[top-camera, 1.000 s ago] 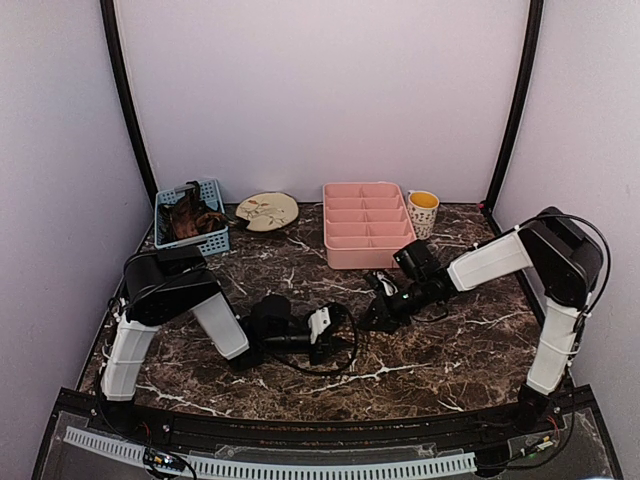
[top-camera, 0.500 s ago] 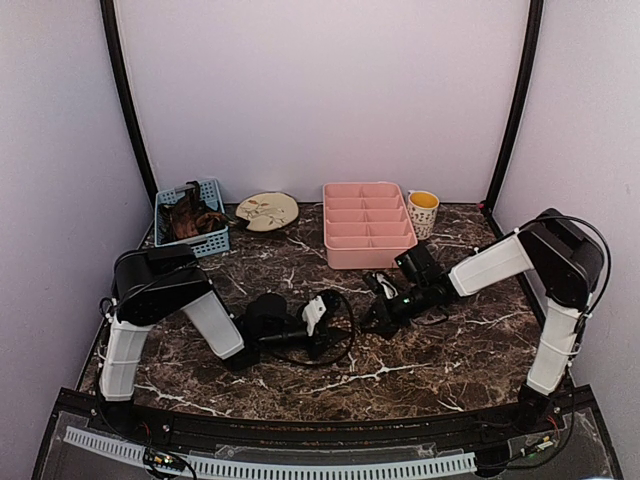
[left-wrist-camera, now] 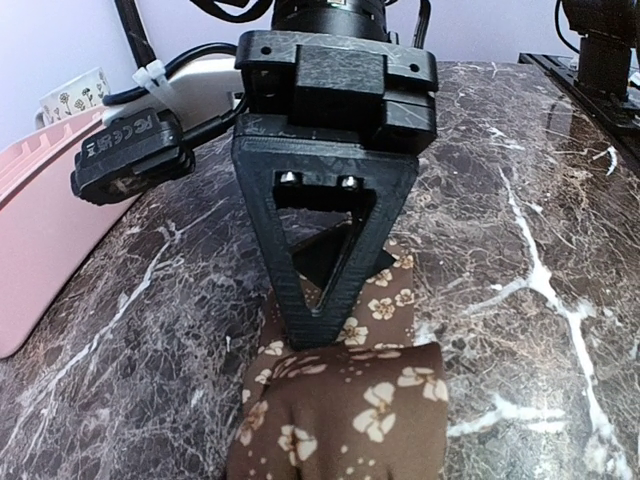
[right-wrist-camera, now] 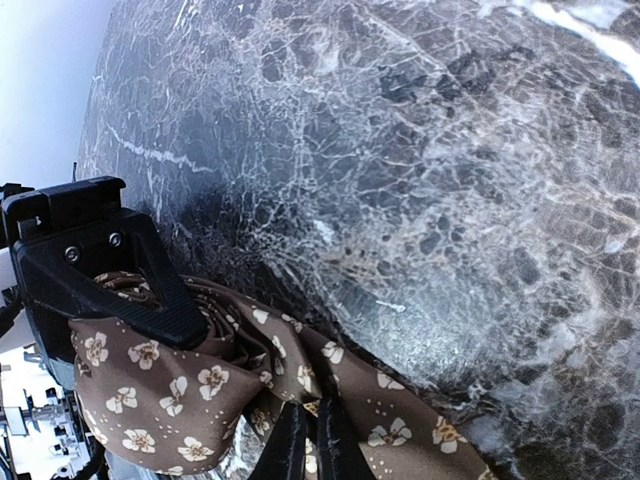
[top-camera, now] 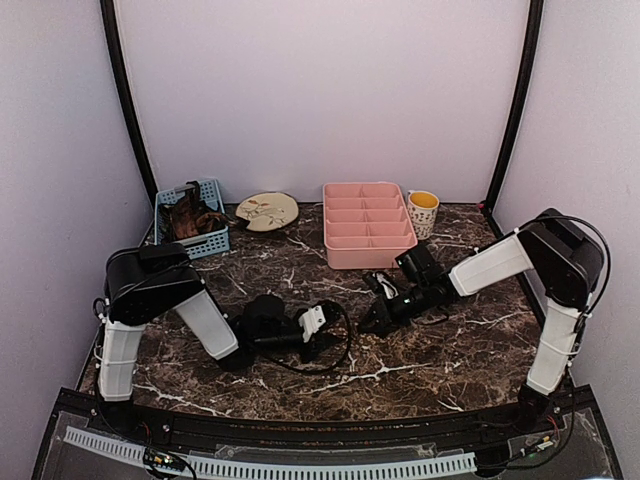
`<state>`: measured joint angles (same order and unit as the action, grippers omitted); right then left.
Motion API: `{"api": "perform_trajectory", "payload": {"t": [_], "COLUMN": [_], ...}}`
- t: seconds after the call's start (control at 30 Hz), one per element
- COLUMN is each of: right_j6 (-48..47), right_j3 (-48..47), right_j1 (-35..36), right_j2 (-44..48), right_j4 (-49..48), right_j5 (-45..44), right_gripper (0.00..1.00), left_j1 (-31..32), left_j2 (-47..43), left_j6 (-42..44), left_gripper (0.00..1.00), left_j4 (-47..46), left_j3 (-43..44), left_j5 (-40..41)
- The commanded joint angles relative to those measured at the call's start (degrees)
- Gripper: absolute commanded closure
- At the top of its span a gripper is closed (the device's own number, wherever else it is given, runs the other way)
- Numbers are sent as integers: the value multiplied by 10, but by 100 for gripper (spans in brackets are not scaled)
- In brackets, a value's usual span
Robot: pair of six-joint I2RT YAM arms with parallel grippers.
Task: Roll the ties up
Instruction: Roll the tie at the center of the board.
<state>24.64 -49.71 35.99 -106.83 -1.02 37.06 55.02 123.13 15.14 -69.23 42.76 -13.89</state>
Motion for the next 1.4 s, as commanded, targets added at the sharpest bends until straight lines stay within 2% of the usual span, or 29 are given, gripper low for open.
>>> {"api": "perform_trajectory", "payload": {"t": [0.0,0.2,0.43,0.73,1.03,1.23,1.3,1.37], "right_j6": [-9,7,81,109,90,56,48,45], "right_j3": [11,11,3,-60,-78,-67,-57,-42], "right_j1": [-12,-11,5,51,64,60,54,48], "right_j2": [5,92,107,44,8,3,5,10], "right_j4": [81,75,35,54,81,102,95,81], "right_j5": [-62,-25,41,12,-10,-33,-39,-46], "right_gripper": [91,73,57,54,67,100,100,100], "left_j1": [-4,-4,-4,-4,-4,-4,-4,-6], "left_j2": [-3,7,15,15,14,10,6,2], "left_j6": [25,-6,9,16,14,4,-5,-17], "left_gripper": [81,82,79,78,78,76,74,65], "left_j4": [116,129,176,189,205,207,195,183], "left_j3": [-19,-9,9,14,22,24,19,15], "left_j5": [-31,-35,-36,-37,-39,-41,-41,-44]}}
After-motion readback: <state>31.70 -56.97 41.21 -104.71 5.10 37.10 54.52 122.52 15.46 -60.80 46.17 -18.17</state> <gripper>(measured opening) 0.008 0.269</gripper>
